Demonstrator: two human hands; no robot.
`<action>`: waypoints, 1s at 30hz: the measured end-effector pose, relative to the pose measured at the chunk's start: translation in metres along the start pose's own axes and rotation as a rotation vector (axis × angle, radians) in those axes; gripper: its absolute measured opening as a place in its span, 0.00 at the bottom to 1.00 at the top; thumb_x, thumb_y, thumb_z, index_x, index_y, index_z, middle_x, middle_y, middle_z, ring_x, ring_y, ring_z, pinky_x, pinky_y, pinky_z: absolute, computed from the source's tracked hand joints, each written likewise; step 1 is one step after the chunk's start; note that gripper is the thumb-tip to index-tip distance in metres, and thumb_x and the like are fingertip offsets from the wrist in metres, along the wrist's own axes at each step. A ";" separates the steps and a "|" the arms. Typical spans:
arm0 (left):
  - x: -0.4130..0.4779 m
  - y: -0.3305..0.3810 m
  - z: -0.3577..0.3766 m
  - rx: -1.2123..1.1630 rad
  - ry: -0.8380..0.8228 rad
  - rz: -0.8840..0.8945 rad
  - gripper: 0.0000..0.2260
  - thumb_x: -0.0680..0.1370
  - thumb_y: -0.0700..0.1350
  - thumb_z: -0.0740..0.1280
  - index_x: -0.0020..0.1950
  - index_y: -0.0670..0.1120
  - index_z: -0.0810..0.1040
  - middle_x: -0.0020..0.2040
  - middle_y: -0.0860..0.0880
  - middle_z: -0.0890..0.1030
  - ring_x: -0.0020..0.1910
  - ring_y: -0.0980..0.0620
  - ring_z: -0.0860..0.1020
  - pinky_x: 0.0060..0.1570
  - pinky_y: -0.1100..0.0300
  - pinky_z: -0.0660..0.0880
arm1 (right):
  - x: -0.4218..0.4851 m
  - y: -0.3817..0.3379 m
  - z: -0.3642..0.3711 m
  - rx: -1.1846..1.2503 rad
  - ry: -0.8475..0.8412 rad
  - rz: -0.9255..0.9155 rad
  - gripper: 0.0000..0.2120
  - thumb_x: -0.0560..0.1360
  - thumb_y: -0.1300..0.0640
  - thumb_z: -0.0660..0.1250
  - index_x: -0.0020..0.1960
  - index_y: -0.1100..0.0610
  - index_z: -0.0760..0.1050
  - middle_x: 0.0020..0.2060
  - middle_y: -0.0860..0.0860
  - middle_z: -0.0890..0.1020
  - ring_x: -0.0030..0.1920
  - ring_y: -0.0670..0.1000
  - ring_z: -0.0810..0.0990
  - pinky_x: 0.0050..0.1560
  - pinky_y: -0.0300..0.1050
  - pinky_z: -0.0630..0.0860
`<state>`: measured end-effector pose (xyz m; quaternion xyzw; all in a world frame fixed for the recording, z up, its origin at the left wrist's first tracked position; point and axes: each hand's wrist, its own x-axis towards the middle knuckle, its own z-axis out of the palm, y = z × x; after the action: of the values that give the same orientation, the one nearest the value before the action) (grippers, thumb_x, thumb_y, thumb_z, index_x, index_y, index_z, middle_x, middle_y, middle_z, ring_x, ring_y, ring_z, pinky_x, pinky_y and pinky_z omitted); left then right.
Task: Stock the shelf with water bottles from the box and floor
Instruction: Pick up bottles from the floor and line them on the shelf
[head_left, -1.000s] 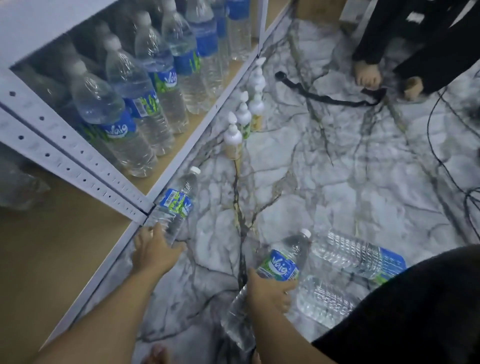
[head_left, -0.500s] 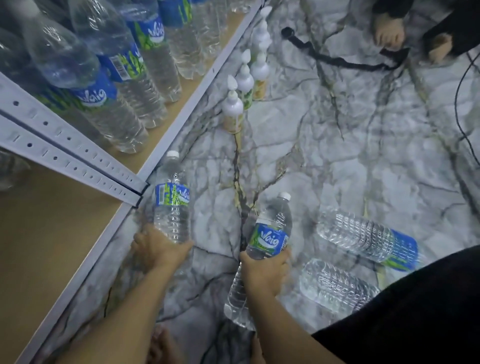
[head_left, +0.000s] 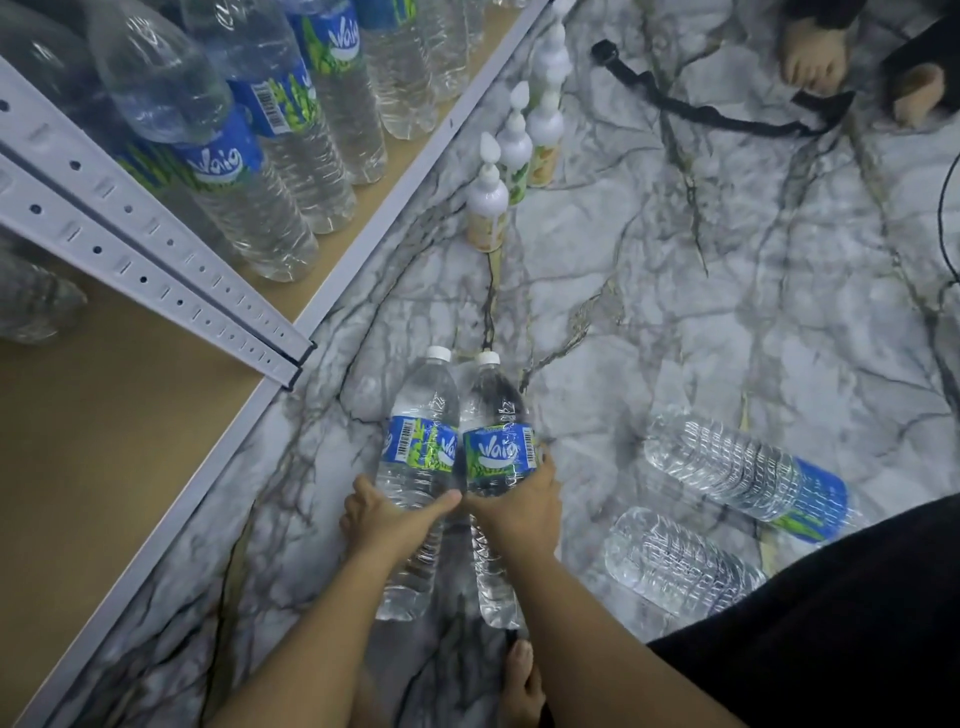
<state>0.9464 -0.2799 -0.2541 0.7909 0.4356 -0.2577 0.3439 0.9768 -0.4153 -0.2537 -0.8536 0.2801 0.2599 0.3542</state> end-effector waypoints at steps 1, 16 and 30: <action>0.003 0.002 0.001 -0.020 0.006 0.007 0.59 0.57 0.69 0.76 0.75 0.42 0.52 0.73 0.39 0.62 0.73 0.40 0.60 0.71 0.48 0.61 | 0.002 -0.001 0.001 -0.001 -0.004 0.027 0.59 0.55 0.41 0.81 0.76 0.58 0.56 0.68 0.57 0.72 0.68 0.59 0.72 0.67 0.55 0.71; 0.015 -0.008 -0.019 0.011 0.122 0.011 0.50 0.51 0.68 0.77 0.65 0.47 0.65 0.60 0.42 0.78 0.58 0.42 0.77 0.55 0.53 0.75 | 0.006 0.003 -0.001 -0.076 0.030 0.004 0.40 0.58 0.42 0.80 0.61 0.58 0.66 0.57 0.55 0.78 0.58 0.58 0.79 0.52 0.49 0.75; -0.054 -0.045 -0.036 -0.316 0.265 -0.125 0.37 0.52 0.64 0.79 0.54 0.47 0.77 0.51 0.44 0.83 0.50 0.42 0.81 0.48 0.56 0.76 | -0.033 -0.001 -0.015 0.108 0.016 -0.088 0.30 0.54 0.44 0.77 0.48 0.51 0.65 0.44 0.51 0.80 0.45 0.55 0.81 0.47 0.48 0.78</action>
<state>0.8851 -0.2623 -0.2074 0.7256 0.5601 -0.1007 0.3869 0.9581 -0.4162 -0.2223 -0.8468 0.2585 0.2218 0.4085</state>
